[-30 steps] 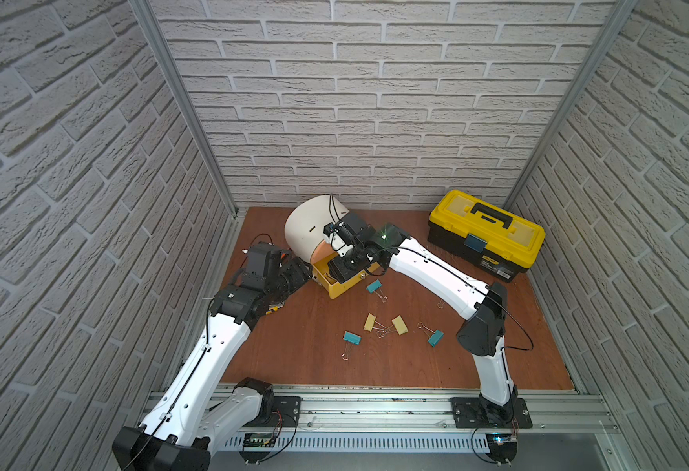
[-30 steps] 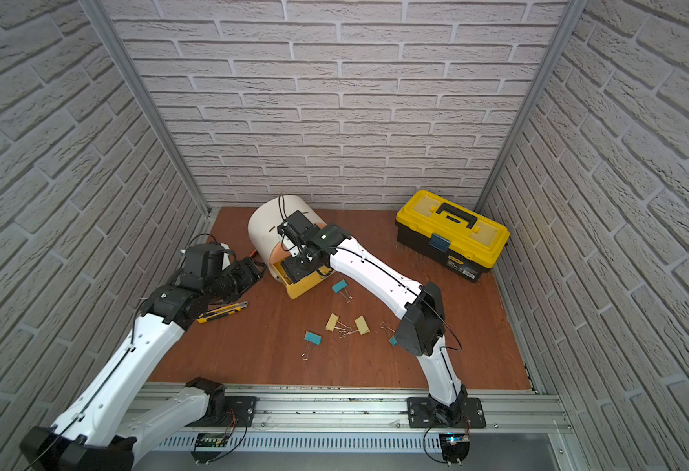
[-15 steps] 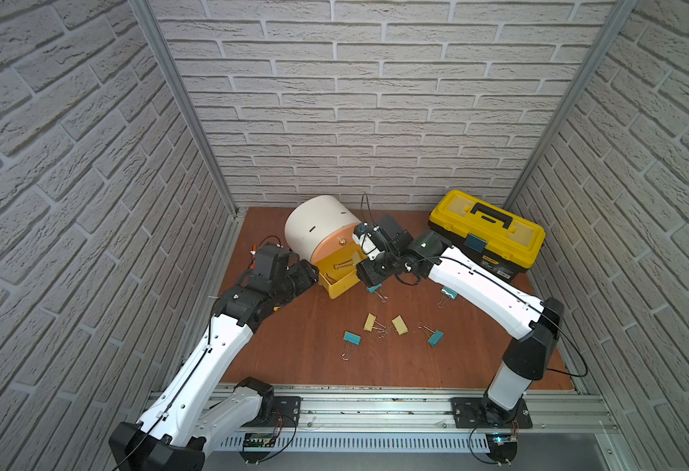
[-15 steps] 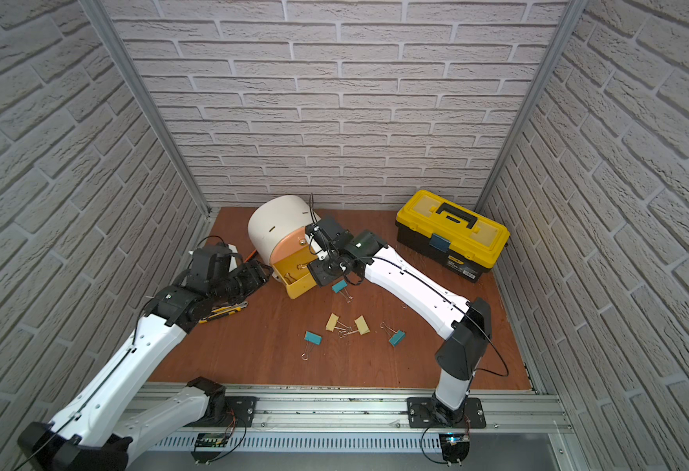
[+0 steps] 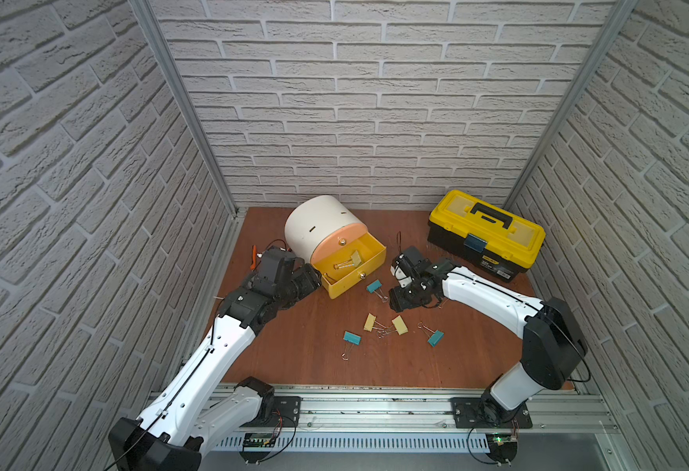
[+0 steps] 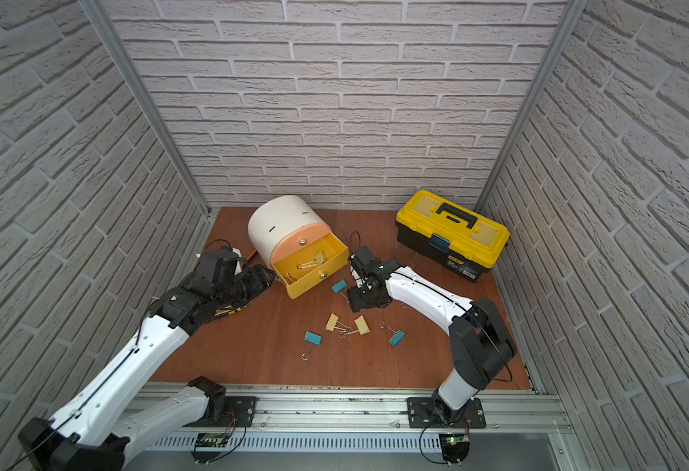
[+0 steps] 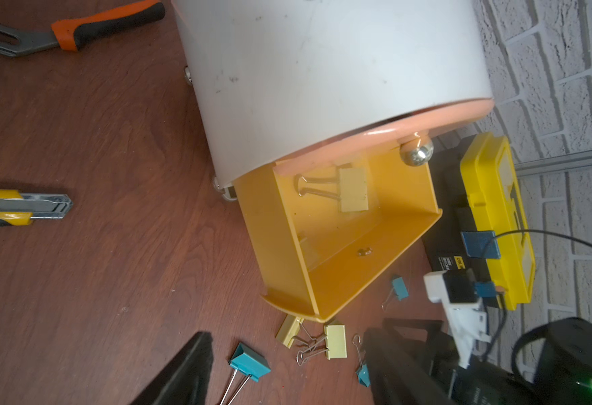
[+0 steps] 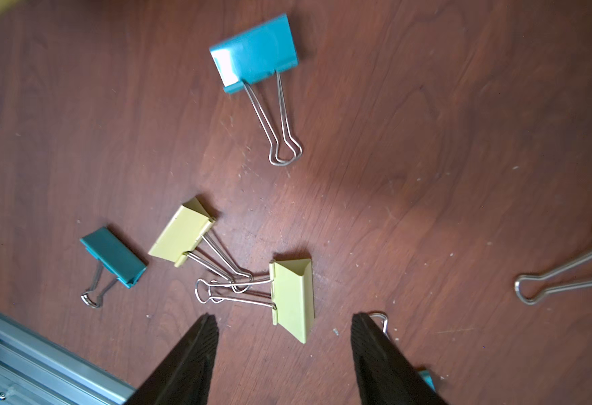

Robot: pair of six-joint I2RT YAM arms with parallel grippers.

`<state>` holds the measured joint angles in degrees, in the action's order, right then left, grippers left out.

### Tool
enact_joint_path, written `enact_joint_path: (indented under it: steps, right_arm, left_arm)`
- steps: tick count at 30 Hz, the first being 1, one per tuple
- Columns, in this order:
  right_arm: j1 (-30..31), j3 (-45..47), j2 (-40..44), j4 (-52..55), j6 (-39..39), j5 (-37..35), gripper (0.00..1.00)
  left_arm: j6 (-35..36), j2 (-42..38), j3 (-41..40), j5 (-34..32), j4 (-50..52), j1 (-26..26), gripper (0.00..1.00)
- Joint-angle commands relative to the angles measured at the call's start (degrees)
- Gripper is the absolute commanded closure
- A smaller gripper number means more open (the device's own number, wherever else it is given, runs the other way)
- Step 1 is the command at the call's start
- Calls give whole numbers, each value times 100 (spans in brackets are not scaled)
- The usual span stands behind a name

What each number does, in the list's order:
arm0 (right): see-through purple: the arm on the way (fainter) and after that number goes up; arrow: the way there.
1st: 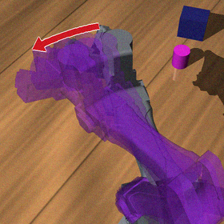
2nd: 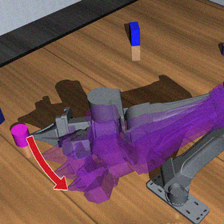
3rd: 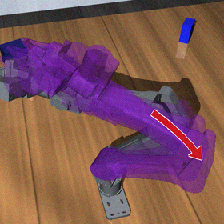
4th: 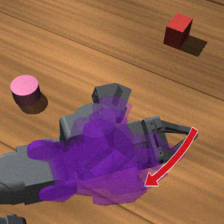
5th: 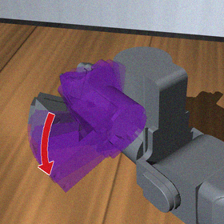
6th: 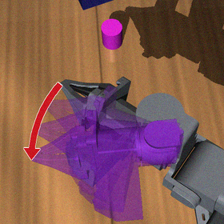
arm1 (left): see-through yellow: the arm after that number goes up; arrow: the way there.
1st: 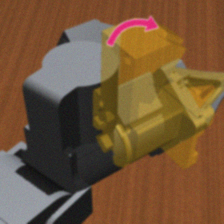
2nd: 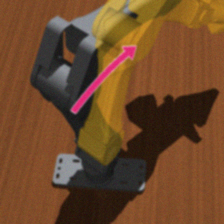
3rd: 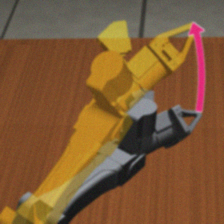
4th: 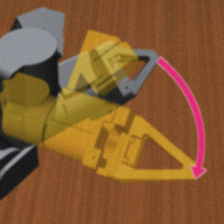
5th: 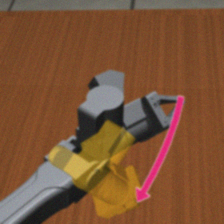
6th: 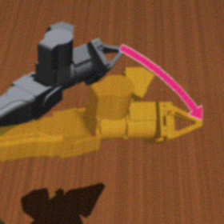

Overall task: Put the binder clips in the drawer according to color
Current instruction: Pick up the binder clip at the center of the board.

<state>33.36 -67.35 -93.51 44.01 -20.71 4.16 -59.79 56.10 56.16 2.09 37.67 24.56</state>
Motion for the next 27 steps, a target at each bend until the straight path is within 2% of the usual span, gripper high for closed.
enact_joint_path:
  steps: [1, 15, 27]
  right_arm:
    - [20, 222, -148, -493, -158, 301, 37]
    - [171, 956, -191, -618, -370, 641, 37]
    - [645, 801, -149, -556, -389, 1205, 38]
  left_arm:
    - [-7, -114, -61, -110, 22, 52, 27]
    - [-60, -266, -207, -117, 74, 61, 27]
    - [-88, -213, -259, -108, -31, 168, 27]
